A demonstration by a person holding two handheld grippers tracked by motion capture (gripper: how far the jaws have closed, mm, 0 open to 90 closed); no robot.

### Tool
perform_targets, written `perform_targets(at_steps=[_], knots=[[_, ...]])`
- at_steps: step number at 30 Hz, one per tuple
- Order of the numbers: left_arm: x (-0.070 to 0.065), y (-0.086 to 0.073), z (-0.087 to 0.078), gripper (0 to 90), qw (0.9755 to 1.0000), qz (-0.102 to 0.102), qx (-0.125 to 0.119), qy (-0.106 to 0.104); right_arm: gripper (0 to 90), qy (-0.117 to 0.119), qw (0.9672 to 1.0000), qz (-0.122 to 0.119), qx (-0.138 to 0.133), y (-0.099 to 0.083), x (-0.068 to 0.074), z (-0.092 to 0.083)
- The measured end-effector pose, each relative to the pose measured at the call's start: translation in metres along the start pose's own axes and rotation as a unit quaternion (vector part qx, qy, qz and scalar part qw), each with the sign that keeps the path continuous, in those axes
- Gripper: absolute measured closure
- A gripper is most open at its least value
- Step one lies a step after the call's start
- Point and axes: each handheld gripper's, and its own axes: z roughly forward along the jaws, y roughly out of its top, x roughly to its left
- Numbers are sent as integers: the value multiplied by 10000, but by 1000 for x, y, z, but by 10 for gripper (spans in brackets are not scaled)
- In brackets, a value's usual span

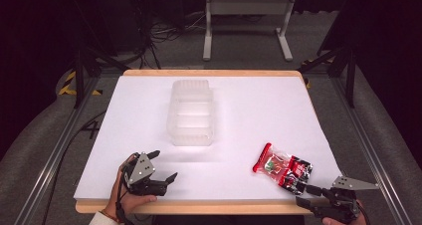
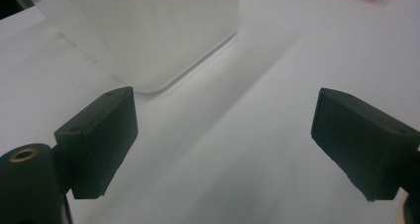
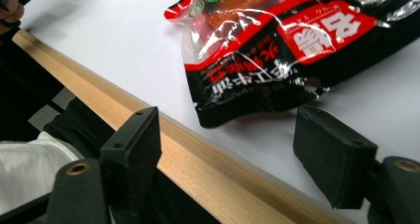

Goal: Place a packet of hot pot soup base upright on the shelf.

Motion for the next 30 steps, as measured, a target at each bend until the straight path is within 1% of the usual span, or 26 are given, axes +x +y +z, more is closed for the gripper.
perform_targets(at_steps=[2, 6, 7, 8, 9, 11, 12, 14, 15, 16, 17, 18, 20, 21, 22, 23, 24, 25, 26, 27, 28, 29, 30], knots=[[0, 1, 1, 112, 10000, -26, 3, 3, 279, -76, 10000, 46, 24, 0, 0, -2], [-4, 2, 1, 112, 10000, 32, 4, -71, 274, -62, 9998, 198, -20, -1, -1, -3], [-5, 3, 2, 113, 9999, 1, -13, -161, 283, -79, 9994, 339, -50, 0, -1, -1], [-5, 3, 2, 113, 9999, 1, -13, -161, 296, -67, 9992, 378, -57, 0, 0, -1], [-7, 3, 3, 113, 9997, 4, -6, -232, 296, -67, 9992, 378, -57, 0, 0, -1], [-10, 4, 5, 114, 9995, 96, 30, -298, 310, 125, 9989, 458, -11, 1, 3, 2], [-11, 5, 6, 114, 9994, 108, 21, -322, 312, 193, 9984, 531, 12, 1, 5, 3], [-13, 7, 7, 117, 9991, 118, 20, -397, 301, 462, 9958, 794, 11, 1, 5, 7], [-14, 8, 9, 117, 9990, 177, 34, -414, 300, 505, 9951, 850, 12, 3, 6, 10], [-15, 10, 10, 117, 9989, 189, 39, -422, 293, 480, 9953, 842, -6, 6, 6, 14], [-16, 11, 12, 117, 9988, 183, 38, -451, 264, 451, 9952, 872, -35, 10, 5, 17], [-16, 12, 13, 117, 9987, 201, 45, -471, 263, 457, 9942, 970, -81, 13, 3, 20], [-19, 16, 17, 117, 9984, 240, 53, -514, 280, 387, 9928, 1088, -324, 23, -3, 23], [-19, 16, 17, 117, 9984, 240, 53, -514, 280, 387, 9928, 1088, -324, 23, -3, 23], [-20, 18, 19, 117, 9983, 290, 76, -500, 348, 289, 9904, 1245, -530, 27, -8, 24], [-20, 18, 19, 117, 9983, 290, 76, -500, 348, 289, 9904, 1245, -530, 27, -8, 24], [-20, 19, 21, 117, 9982, 278, 82, -522, 367, 204, 9891, 1279, -698, 30, -11, 24], [-20, 20, 21, 119, 9981, 280, 90, -533, 409, 140, 9872, 1368, -806, 33, -13, 24], [-20, 20, 22, 121, 9981, 314, 96, -521, 475, 89, 9867, 1379, -860, 36, -14, 25], [-20, 21, 22, 121, 9981, 328, 99, -504, 501, 37, 9874, 1311, -889, 39, -14, 26], [-19, 22, 23, 121, 9982, 297, 76, -525, 502, 23, 9887, 1209, -884, 42, -12, 27], [-19, 23, 23, 123, 9982, 241, 42, -552, 509, 0, 9894, 1163, -869, 45, -11, 30], [-18, 24, 24, 124, 9981, 220, 42, -570, 516, 56, 9896, 1143, -871, 47, -9, 33]])
